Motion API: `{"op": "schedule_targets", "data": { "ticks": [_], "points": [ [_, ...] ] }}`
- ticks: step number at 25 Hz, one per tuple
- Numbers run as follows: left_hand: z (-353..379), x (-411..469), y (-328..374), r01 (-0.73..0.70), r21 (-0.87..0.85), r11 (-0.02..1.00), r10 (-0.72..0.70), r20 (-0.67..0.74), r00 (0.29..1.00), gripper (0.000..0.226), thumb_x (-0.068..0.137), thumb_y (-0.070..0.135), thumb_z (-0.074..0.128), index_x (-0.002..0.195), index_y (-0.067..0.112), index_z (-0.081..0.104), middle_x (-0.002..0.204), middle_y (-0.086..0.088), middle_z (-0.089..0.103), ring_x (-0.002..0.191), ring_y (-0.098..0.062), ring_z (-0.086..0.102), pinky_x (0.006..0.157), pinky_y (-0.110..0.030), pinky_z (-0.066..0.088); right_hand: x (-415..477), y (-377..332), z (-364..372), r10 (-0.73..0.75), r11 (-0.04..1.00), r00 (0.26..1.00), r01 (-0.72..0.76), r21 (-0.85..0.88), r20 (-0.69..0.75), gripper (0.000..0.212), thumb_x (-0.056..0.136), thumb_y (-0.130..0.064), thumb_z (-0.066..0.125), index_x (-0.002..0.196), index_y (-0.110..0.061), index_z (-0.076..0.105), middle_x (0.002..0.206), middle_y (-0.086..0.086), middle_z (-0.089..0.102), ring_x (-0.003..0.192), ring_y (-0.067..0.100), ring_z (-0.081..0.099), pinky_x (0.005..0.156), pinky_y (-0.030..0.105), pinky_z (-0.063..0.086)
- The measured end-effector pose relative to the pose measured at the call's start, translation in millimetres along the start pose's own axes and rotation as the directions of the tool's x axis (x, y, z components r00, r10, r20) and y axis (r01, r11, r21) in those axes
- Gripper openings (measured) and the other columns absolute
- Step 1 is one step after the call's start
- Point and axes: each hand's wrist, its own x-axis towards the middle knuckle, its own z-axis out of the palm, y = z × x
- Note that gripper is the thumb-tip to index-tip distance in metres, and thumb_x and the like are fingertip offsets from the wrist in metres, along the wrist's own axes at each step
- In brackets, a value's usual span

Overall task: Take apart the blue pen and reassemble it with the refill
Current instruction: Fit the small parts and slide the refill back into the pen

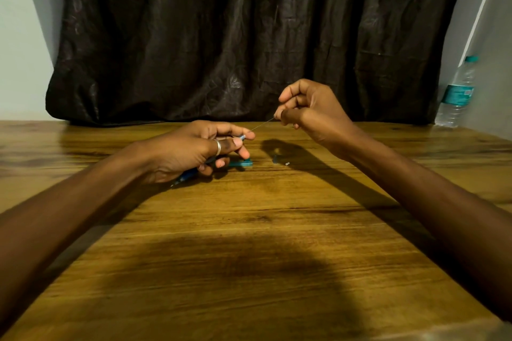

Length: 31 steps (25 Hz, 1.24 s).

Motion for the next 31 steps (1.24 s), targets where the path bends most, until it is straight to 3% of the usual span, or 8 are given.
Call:
{"op": "schedule_targets", "data": {
  "ticks": [9,19,25,31],
  "points": [
    [-0.6,1.6,-2.4,0.001,0.0,1.0,-0.001,0.01,1.0,0.028,0.099,0.016,0.057,0.125,0.024,0.067,0.1,0.001,0.075,0.057,-0.005,0.047,0.04,-0.015,0.033,0.4,2.2,5.1,-0.041,0.997,0.999,0.041,-0.061,-0.007,0.024,0.08,-0.007,0.074,0.092,-0.023,0.062,0.081,0.004,0.075,0.08,0.022,0.074,0.074,0.038,0.06],
    [1.0,0.4,-1.7,0.004,0.0,1.0,-0.004,0.014,1.0,0.027,0.099,0.017,0.057,0.123,0.025,0.068,0.098,0.002,0.075,0.057,-0.005,0.047,0.04,-0.016,0.033,-1.7,-0.3,10.1,-0.082,0.993,0.996,0.078,-0.093,-0.035,0.022,0.083,-0.009,0.074,0.091,-0.025,0.061,0.082,0.005,0.072,0.079,0.025,0.072,0.074,0.041,0.061],
    [4.0,-1.4,1.3,0.0,0.003,1.0,0.0,0.0,1.0,0.027,0.1,0.016,0.055,0.124,0.023,0.067,0.094,0.003,0.074,0.056,-0.005,0.046,0.04,-0.015,0.032,-2.8,2.3,18.4,-0.095,0.991,0.995,0.094,-0.091,-0.005,0.023,0.08,-0.011,0.074,0.089,-0.028,0.061,0.077,-0.002,0.072,0.072,0.012,0.071,0.07,0.033,0.061],
    [6.0,-2.0,1.9,-0.024,0.019,1.0,0.024,-0.017,1.0,0.028,0.101,0.015,0.054,0.126,0.021,0.065,0.093,0.003,0.074,0.057,-0.006,0.044,0.04,-0.016,0.032,-5.6,3.6,25.2,-0.095,0.992,0.995,0.097,-0.077,0.037,0.022,0.079,-0.012,0.075,0.089,-0.027,0.062,0.077,-0.002,0.073,0.072,0.012,0.07,0.072,0.041,0.06]
  ]
}}
